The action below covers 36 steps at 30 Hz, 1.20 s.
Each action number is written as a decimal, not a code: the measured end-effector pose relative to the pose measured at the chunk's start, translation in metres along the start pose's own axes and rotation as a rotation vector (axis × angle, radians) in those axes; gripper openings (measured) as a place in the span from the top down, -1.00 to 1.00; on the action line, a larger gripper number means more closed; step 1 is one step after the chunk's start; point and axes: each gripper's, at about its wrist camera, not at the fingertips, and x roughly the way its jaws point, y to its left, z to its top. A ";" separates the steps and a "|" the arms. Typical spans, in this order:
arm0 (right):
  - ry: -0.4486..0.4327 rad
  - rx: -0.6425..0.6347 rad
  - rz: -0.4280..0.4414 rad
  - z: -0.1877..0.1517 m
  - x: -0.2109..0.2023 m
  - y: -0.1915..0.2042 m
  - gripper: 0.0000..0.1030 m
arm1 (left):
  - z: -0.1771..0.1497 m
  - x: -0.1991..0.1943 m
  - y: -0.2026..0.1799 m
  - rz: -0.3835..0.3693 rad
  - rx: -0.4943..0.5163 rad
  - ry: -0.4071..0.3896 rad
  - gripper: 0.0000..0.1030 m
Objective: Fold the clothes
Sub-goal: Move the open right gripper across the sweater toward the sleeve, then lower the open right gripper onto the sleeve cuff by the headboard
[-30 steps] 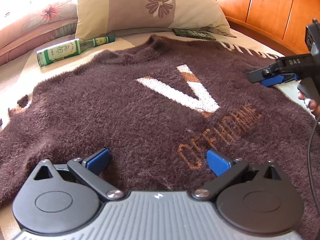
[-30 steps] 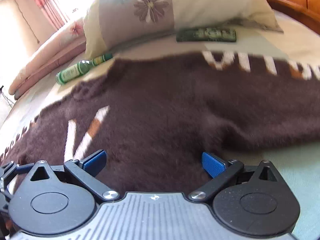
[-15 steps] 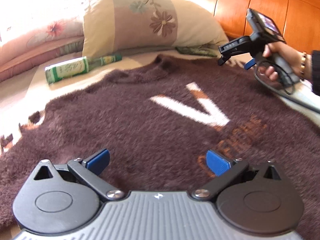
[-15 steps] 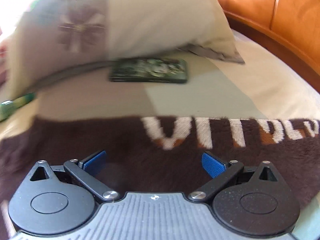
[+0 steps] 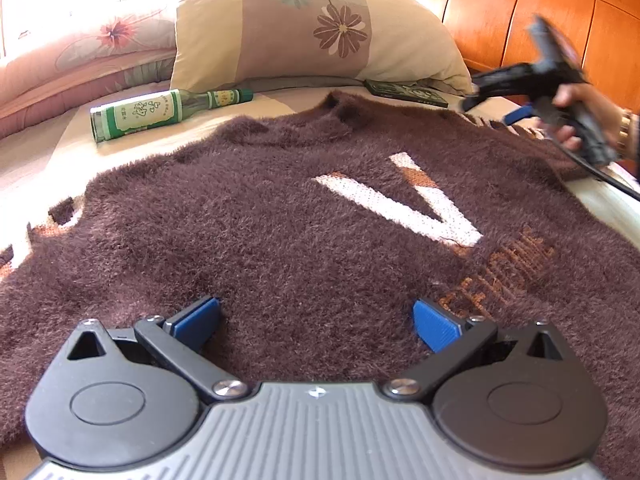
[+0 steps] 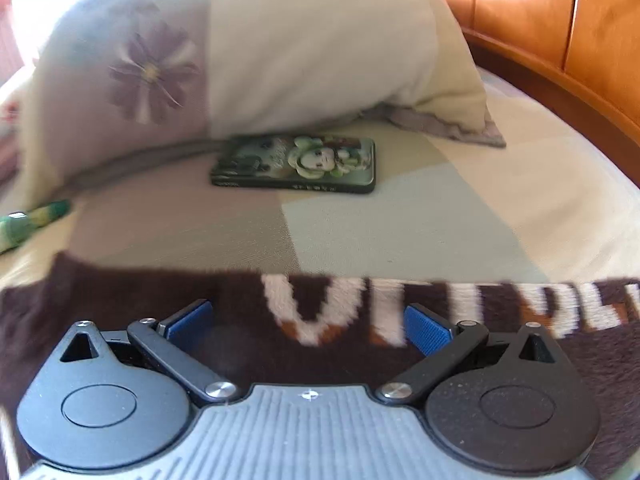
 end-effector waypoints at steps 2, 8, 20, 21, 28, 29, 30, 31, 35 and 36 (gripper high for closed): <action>-0.003 0.022 0.004 -0.013 -0.014 -0.029 -1.00 | 0.000 -0.001 -0.001 0.004 0.003 -0.001 -0.99; -0.022 0.031 0.003 -0.070 -0.053 -0.114 -1.00 | 0.002 0.002 -0.001 0.006 -0.011 -0.003 -0.99; -0.012 0.120 0.008 -0.039 -0.044 -0.112 -1.00 | 0.001 0.003 -0.001 0.007 -0.018 -0.009 -0.99; -0.005 0.116 -0.008 -0.040 -0.040 -0.114 -1.00 | 0.002 0.004 0.000 0.006 -0.020 -0.009 -0.99; -0.041 0.097 -0.113 -0.053 -0.067 -0.118 -1.00 | 0.002 -0.001 -0.002 0.009 -0.022 -0.010 -0.99; -0.048 0.103 -0.123 -0.054 -0.074 -0.118 -1.00 | 0.002 -0.002 -0.002 0.006 -0.028 -0.012 -0.99; -0.055 0.109 -0.132 -0.056 -0.081 -0.117 -1.00 | 0.002 -0.003 -0.002 0.000 -0.036 -0.012 -0.99; -0.062 0.114 -0.142 -0.057 -0.088 -0.117 -1.00 | 0.002 -0.004 -0.002 -0.006 -0.041 -0.012 -0.99; -0.094 0.023 -0.132 -0.064 -0.121 -0.085 -1.00 | 0.001 -0.011 -0.008 -0.018 -0.033 -0.018 -0.99; -0.103 -0.019 -0.127 -0.065 -0.129 -0.071 -1.00 | 0.001 -0.013 -0.009 -0.022 -0.026 -0.021 -0.99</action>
